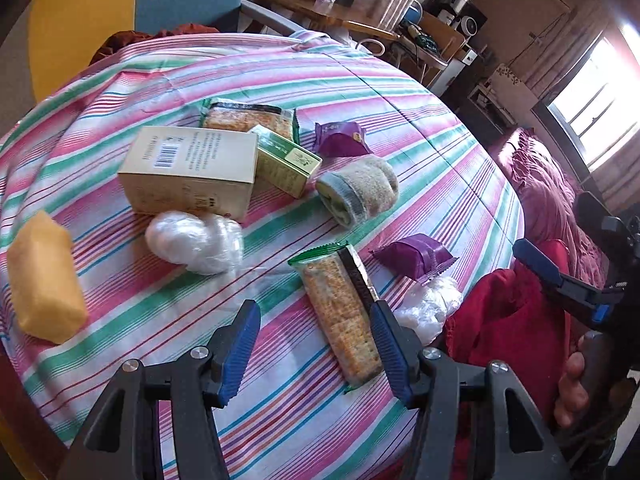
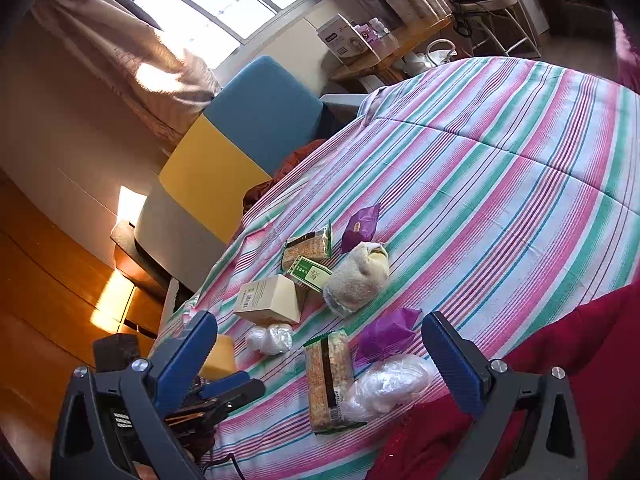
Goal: Organize objects
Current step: 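Grasp the cracker packet with the left tool and lift it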
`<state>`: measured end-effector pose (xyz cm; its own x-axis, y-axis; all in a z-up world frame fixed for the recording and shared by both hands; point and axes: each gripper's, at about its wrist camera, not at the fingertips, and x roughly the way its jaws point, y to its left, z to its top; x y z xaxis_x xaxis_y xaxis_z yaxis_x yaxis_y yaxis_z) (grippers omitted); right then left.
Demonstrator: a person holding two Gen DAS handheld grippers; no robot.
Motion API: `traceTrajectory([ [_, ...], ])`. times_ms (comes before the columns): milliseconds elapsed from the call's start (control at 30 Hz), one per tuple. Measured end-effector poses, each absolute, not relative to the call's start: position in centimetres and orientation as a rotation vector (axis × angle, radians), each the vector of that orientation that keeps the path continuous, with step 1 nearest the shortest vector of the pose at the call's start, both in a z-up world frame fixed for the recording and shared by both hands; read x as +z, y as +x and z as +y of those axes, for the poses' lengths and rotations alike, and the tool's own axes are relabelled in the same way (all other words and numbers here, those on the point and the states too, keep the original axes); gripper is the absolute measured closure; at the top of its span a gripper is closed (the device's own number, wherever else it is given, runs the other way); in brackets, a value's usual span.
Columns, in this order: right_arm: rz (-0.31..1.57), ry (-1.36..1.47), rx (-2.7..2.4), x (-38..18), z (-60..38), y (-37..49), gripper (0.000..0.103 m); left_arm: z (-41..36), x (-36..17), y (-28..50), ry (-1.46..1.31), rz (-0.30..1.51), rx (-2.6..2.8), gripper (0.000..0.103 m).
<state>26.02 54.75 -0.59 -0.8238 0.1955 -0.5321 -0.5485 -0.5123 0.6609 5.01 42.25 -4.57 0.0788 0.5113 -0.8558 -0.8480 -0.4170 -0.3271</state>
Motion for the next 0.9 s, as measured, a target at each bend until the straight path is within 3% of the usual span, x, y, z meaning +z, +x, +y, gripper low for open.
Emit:
traceTrajectory([
  [300, 1.261, -0.527, 2.361, -0.7, 54.9, 26.2, 0.0, 47.1, -7.4, 6.8, -1.369, 0.427, 1.576, 0.045],
  [500, 1.266, -0.533, 2.36, -0.7, 54.9, 26.2, 0.0, 48.0, -8.6, 7.8, -1.297, 0.523, 1.63, 0.045],
  [600, 1.268, -0.545, 2.359, -0.8, 55.0, 26.1, 0.0, 46.6, -8.5, 9.0, -1.192, 0.61, 1.627, 0.051],
  [900, 1.276, -0.658, 2.334, -1.4, 55.1, 25.0, 0.0, 37.7, -8.2, 5.8, -1.187, 0.477, 1.629, 0.054],
])
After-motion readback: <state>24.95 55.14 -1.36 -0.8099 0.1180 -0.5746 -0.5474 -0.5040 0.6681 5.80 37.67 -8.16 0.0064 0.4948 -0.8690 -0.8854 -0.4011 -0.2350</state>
